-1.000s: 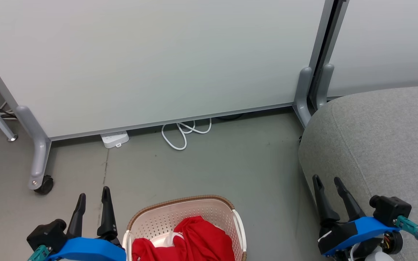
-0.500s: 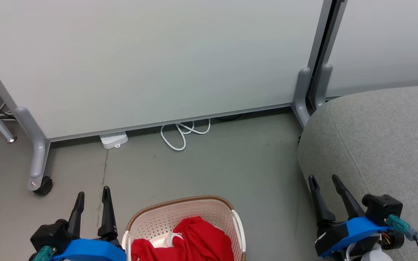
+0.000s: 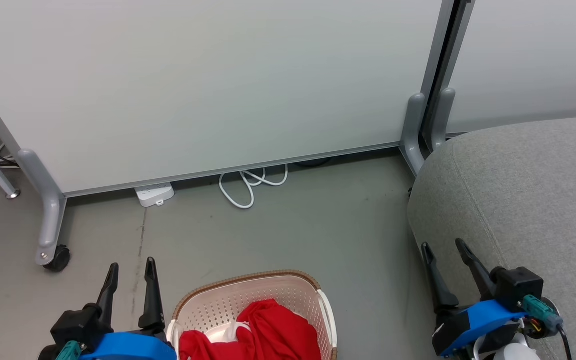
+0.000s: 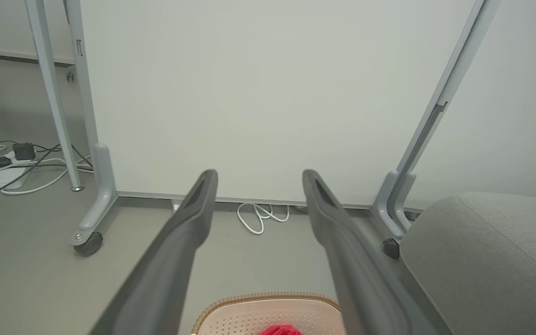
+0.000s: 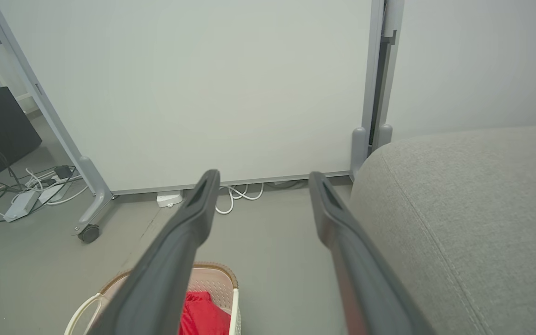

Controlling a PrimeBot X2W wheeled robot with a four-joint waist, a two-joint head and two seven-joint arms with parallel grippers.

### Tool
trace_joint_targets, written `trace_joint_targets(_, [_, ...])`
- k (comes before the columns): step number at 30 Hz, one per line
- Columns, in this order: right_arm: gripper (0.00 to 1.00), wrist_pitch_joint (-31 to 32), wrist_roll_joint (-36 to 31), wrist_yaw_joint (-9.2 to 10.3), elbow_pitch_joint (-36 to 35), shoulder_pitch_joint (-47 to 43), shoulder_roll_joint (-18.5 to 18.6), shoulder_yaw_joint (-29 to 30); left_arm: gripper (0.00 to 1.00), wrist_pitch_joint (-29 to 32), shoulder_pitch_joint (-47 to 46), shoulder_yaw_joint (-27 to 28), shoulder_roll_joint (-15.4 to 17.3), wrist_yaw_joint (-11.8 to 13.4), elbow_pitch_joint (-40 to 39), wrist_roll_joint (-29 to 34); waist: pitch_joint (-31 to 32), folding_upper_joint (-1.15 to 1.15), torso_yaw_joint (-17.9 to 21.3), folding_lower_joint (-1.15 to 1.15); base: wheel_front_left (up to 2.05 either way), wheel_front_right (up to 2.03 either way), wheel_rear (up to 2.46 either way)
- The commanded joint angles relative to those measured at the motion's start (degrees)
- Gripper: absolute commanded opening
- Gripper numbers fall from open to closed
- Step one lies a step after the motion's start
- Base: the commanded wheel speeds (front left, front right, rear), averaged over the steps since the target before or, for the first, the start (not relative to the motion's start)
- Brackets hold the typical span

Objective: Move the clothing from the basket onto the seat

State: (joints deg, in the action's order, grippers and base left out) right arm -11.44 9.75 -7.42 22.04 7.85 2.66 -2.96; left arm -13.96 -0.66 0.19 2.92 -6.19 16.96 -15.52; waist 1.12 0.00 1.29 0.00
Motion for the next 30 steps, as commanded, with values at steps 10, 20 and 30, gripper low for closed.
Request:
trace_joint_targets(10, [1.0, -0.6, -4.7, -0.08, 0.0, 0.6, 0.4, -0.3, 1.0, -1.4, 0.3, -0.4, 0.0, -0.1, 0.4, 4.4, 0.1, 0.0, 0.1, 0.0, 0.0, 0.0, 0.0])
trace_joint_targets(20, [1.0, -0.6, -4.0, -0.08, 0.2, 0.6, 0.4, -0.5, 1.0, -1.3, 0.3, -0.4, 0.0, 0.1, 0.6, 4.0, 0.1, 0.0, 0.1, 0.0, 0.0, 0.0, 0.0])
trace_joint_targets(30, [1.0, -0.8, -3.0, -0.08, -0.9, 1.9, 0.4, -1.9, 1.0, -1.3, -0.6, -1.0, 0.2, -0.3, 2.7, 4.0, -3.4, 0.0, 2.0, 0.0, 0.0, 0.0, 0.0])
